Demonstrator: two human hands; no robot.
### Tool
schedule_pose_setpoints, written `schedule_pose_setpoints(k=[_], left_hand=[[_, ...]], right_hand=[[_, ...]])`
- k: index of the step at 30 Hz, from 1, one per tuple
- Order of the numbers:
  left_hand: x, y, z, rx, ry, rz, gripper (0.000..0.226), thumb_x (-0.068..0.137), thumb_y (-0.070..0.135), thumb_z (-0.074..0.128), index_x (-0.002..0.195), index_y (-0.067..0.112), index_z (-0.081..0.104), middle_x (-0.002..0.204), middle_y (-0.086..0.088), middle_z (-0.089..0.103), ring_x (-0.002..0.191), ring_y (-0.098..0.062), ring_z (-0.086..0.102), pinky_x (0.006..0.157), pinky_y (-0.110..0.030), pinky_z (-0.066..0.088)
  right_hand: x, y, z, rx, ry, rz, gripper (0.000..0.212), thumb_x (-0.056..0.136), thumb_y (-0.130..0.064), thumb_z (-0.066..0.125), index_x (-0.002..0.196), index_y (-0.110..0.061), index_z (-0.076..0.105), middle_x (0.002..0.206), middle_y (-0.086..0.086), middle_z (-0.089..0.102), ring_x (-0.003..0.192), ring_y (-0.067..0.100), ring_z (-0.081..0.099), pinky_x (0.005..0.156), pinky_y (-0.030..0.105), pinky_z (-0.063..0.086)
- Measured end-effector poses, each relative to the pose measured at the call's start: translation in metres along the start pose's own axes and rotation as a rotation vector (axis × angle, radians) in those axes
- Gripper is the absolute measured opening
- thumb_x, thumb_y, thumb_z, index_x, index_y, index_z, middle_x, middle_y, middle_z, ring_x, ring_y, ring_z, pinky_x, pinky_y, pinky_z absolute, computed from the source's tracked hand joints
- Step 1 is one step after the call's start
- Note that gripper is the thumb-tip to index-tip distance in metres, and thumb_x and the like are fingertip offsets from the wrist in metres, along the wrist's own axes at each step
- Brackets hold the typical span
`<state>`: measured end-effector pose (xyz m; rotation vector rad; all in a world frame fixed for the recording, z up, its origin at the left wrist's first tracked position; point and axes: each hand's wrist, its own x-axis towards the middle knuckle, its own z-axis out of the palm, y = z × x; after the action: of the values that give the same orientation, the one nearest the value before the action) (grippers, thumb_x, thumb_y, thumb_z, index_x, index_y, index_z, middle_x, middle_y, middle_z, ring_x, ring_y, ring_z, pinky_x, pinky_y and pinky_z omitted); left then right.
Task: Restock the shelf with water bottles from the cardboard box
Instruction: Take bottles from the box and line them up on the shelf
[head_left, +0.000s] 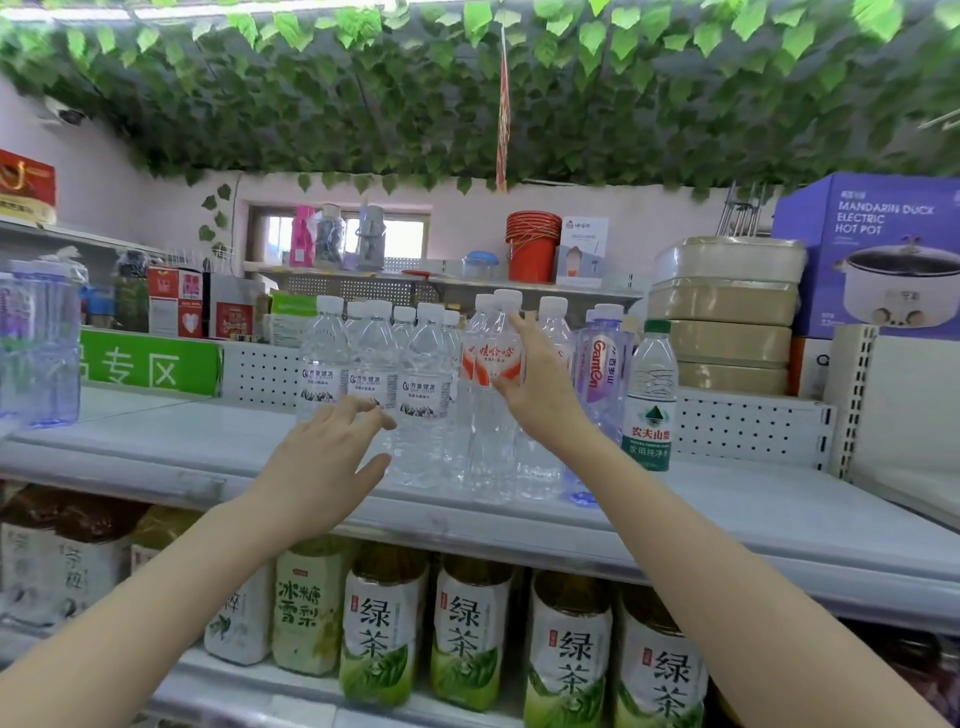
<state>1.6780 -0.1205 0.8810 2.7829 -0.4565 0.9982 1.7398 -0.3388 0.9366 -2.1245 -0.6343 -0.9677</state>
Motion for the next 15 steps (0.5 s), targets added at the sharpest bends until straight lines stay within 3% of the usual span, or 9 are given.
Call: schedule_pose_setpoints(k=[2, 5, 8, 11, 13, 15], left_hand=[[-0.003, 0.000, 0.000, -0.001, -0.015, -0.006, 0.038, 0.096, 0.037, 0.042, 0.132, 0.026, 0.042, 0.142, 0.002, 0.035, 0.129, -0.019, 0.037, 0.101, -0.033, 0.037], [-0.010, 0.000, 0.001, 0.004, -0.024, -0.010, 0.038, 0.096, 0.038, 0.041, 0.132, 0.027, 0.041, 0.142, 0.003, 0.034, 0.129, -0.017, 0.037, 0.100, -0.032, 0.036], [-0.015, 0.000, 0.006, 0.012, -0.023, -0.011, 0.038, 0.096, 0.037, 0.041, 0.133, 0.027, 0.041, 0.141, 0.003, 0.035, 0.128, -0.018, 0.038, 0.099, -0.032, 0.037], [-0.018, 0.000, 0.012, 0.011, -0.040, -0.009, 0.038, 0.096, 0.037, 0.041, 0.133, 0.027, 0.040, 0.142, 0.003, 0.035, 0.128, -0.017, 0.038, 0.099, -0.031, 0.037], [-0.019, -0.003, 0.016, 0.012, -0.056, -0.004, 0.038, 0.096, 0.037, 0.041, 0.133, 0.027, 0.040, 0.141, 0.003, 0.035, 0.128, -0.017, 0.039, 0.098, -0.031, 0.036], [-0.019, -0.006, 0.018, 0.011, -0.058, -0.002, 0.038, 0.096, 0.037, 0.042, 0.133, 0.027, 0.040, 0.141, 0.003, 0.035, 0.127, -0.017, 0.040, 0.098, -0.032, 0.037]], right_hand=[[-0.015, 0.006, 0.007, -0.010, 0.003, 0.020, 0.087, 0.081, 0.002, 0.067, 0.150, -0.024, 0.020, 0.157, 0.001, 0.020, 0.145, 0.017, 0.014, 0.118, 0.036, 0.017], [-0.036, 0.014, 0.015, -0.065, -0.033, 0.067, 0.089, 0.082, -0.002, 0.068, 0.150, -0.029, 0.017, 0.159, -0.001, 0.009, 0.146, 0.017, 0.007, 0.115, 0.035, 0.015], [-0.056, 0.022, 0.026, -0.166, -0.012, 0.059, 0.090, 0.083, -0.013, 0.070, 0.149, -0.033, 0.012, 0.158, 0.000, 0.008, 0.144, 0.020, 0.018, 0.110, 0.034, 0.031], [-0.070, 0.025, 0.038, -0.208, 0.006, 0.100, 0.098, 0.081, -0.025, 0.073, 0.147, -0.041, 0.003, 0.149, 0.004, 0.021, 0.113, 0.023, 0.054, 0.082, 0.031, 0.052], [-0.074, 0.024, 0.044, -0.269, -0.010, 0.154, 0.103, 0.079, -0.031, 0.073, 0.146, -0.043, -0.004, 0.142, 0.006, 0.026, 0.083, 0.020, 0.059, 0.067, 0.028, 0.050], [-0.075, 0.022, 0.047, -0.308, -0.006, 0.187, 0.107, 0.078, -0.033, 0.074, 0.146, -0.043, -0.008, 0.136, 0.007, 0.028, 0.074, 0.021, 0.058, 0.064, 0.028, 0.050]])
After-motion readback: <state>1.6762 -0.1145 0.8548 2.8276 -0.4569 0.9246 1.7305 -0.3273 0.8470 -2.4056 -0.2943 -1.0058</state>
